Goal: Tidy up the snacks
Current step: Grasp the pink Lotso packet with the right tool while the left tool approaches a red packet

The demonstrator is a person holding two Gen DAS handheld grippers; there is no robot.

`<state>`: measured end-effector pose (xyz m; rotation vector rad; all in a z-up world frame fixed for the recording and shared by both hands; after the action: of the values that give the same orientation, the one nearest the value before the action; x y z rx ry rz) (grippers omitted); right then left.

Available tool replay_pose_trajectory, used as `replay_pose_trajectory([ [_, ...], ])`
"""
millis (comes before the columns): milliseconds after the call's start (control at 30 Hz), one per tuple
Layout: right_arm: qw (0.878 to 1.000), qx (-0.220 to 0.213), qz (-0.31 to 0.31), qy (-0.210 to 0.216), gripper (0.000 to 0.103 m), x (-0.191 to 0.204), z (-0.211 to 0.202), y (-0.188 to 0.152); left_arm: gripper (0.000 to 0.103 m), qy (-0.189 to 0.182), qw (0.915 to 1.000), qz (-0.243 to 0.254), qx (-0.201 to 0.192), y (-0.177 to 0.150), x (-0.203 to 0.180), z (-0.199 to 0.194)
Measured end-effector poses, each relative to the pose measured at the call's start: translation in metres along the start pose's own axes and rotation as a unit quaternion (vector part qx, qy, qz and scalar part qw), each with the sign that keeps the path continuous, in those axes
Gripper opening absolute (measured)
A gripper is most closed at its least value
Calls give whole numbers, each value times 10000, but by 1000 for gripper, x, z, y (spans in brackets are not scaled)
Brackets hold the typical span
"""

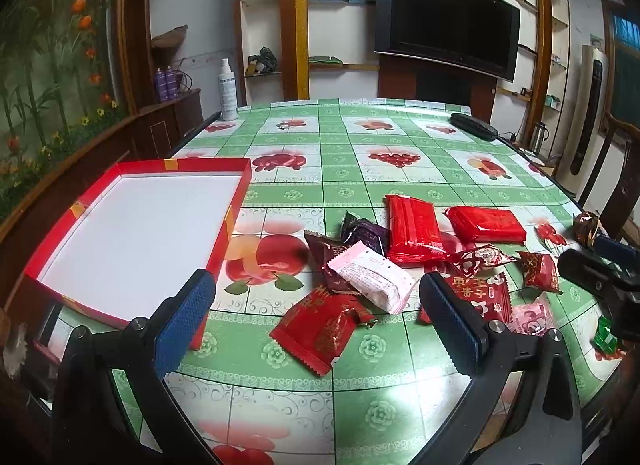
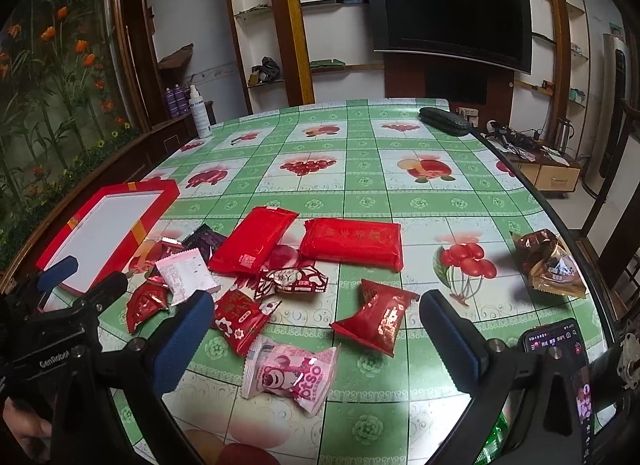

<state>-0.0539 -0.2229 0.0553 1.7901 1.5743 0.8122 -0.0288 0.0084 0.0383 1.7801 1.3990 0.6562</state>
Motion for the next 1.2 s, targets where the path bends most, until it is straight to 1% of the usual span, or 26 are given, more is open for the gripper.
replay_pose_trajectory([
  [200,9998,-57,-139,-108,103,2,-4,-7,103,-55,9999,-71,-52,-2,3,-1],
  [367,9999,15,-144,-38,103,5,-3,-11,103,-106,9999,-60,-43,-3,2,1],
  [500,9998,29,-211,-42,103,8,-3,-14,103,-309,9995,-34,-67,-4,0,0],
  [567,9997,63,-244,-30,103,10,-3,-16,103,-500,9987,-75,33,-4,1,2],
  [633,9996,98,-265,17,103,11,-1,-18,103,-568,9982,-139,110,-5,4,3],
  [833,9992,245,-303,62,103,16,6,-25,103,-609,9973,-282,283,-12,12,8],
  [967,9990,321,-319,53,103,15,10,-27,103,-656,9962,-327,467,-15,13,14],
  [1033,9986,393,-337,44,103,13,12,-29,103,-605,9960,-208,630,-15,10,20],
  [1100,9982,498,-310,108,103,11,15,-32,103,-472,9949,-44,887,-17,6,28],
  [1200,9976,636,-235,153,103,6,19,-35,103,-576,9921,-35,1112,-19,4,37],
])
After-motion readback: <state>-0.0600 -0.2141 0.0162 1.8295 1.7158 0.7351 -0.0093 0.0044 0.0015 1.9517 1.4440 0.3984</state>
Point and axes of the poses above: each gripper's, at about its wrist camera, not at the fingertips, and z roughly the way its jaws point, x to its left, y to its top, the point moved 3 cm from there along z, roughly the way its jaws point, and after that the axes turned 6 degrees about -y, right-handed, at the moved point
